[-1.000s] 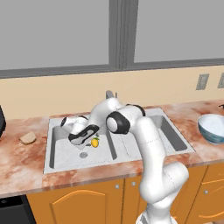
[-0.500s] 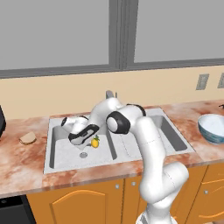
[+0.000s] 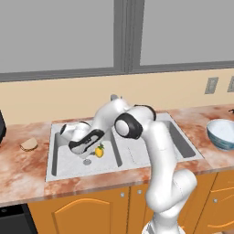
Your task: Pick the lemon from the sink and place it in the bowl. Then pick the bowl and place it in the microwave. Then close the microwave door and press the start button.
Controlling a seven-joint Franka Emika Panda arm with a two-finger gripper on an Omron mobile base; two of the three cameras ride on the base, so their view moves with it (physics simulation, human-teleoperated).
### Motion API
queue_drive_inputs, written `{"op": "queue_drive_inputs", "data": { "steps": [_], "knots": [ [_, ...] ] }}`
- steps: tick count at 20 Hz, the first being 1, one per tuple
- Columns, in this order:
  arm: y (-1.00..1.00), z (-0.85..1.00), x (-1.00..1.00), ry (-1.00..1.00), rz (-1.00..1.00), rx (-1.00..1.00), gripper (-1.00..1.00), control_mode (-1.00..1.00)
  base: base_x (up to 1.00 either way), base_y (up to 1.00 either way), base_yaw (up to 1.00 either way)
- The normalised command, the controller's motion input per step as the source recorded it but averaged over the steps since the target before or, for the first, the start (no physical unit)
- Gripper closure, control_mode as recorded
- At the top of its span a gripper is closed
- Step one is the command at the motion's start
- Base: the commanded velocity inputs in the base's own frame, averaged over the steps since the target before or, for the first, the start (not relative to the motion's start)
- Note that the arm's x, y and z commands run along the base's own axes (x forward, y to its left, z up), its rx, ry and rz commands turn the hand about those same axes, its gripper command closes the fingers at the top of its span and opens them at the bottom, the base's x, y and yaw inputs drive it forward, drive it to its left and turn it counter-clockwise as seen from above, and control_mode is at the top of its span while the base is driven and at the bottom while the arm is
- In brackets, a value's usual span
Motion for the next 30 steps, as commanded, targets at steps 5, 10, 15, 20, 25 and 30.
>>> {"op": "queue_drive_inputs", "data": {
  "steps": [5, 10, 15, 20, 25, 30],
  "knots": [
    [-0.19, 0.94, -0.90, -0.11, -0.06, 0.00, 1.00, -1.00, 0.00, 0.00, 0.00],
    [-0.20, 1.00, -0.95, -0.04, -0.08, 0.03, 1.00, -1.00, 0.00, 0.00, 0.00],
    [-0.40, 1.00, -1.00, -0.01, -0.09, 0.10, 1.00, -1.00, 0.00, 0.00, 0.00],
    [-0.73, 0.94, -1.00, 0.00, -0.10, 0.22, 1.00, -1.00, 0.00, 0.00, 0.00],
    [-0.99, 0.82, -1.00, 0.00, -0.05, 0.22, 1.00, -1.00, 0.00, 0.00, 0.00],
    [-1.00, 0.66, -0.92, -0.05, 0.00, 0.14, 1.00, -1.00, 0.00, 0.00, 0.00]
  ]
}}
